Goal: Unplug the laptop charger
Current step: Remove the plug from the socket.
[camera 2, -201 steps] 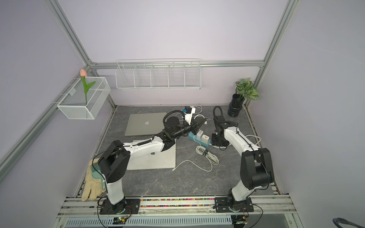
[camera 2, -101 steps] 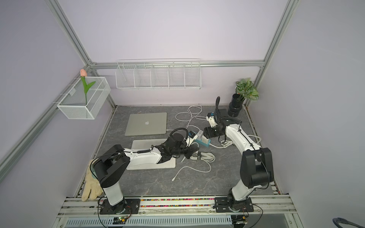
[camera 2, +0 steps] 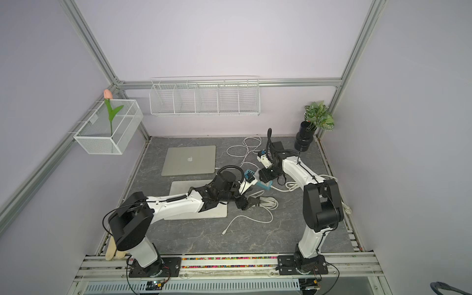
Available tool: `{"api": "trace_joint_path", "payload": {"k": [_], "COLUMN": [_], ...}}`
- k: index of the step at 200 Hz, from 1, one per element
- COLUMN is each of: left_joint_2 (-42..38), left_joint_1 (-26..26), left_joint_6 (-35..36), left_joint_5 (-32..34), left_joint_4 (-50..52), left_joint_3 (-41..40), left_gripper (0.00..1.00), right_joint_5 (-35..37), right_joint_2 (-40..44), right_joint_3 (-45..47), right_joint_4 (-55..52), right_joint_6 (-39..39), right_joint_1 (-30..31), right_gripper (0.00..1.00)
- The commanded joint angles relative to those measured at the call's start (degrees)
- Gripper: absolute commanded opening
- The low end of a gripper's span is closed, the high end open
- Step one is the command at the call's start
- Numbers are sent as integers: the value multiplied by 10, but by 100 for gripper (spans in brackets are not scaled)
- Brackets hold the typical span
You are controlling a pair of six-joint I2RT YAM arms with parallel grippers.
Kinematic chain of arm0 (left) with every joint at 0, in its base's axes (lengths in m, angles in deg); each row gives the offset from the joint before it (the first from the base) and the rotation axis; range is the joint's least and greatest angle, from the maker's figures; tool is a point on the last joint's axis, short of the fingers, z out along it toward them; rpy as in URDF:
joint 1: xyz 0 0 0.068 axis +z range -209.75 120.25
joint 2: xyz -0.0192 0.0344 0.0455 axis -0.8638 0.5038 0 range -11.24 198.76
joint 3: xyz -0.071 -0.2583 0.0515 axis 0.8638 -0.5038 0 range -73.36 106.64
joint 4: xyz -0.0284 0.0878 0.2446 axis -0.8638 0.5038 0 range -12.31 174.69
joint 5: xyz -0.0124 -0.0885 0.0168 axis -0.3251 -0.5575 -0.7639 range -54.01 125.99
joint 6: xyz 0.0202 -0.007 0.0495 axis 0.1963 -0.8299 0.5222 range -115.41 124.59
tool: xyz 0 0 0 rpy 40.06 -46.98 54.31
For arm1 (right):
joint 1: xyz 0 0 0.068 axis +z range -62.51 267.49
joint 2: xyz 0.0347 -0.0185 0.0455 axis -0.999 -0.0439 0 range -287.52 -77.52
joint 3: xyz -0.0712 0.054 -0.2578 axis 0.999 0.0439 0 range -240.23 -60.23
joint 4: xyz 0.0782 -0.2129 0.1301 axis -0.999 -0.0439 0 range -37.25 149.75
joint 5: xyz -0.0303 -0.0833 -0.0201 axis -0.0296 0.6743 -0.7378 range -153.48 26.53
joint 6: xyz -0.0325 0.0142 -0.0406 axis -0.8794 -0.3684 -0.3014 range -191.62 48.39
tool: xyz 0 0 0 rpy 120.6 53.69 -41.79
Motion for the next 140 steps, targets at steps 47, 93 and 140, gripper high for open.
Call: {"api": "trace_joint_path", "payload": {"k": [47, 93, 140], "left_joint_2": [-58, -6, 1], "left_joint_1": [74, 74, 75], "left_joint_6": [-100, -89, -75], "left_joint_5": [94, 108, 113], "left_joint_4": [-96, -68, -74], "left_joint_3": [-54, -44, -48], "left_gripper": [75, 73, 73], "right_joint_5": [32, 77, 127], "right_joint_2": [-1, 34, 40], "right_joint_3": [-17, -10, 0], "right_joint_4": [-22, -2, 20], "right_joint_6": [-33, -43, -75], "right_joint_1": [16, 19, 17], "right_gripper": [25, 16, 17]}}
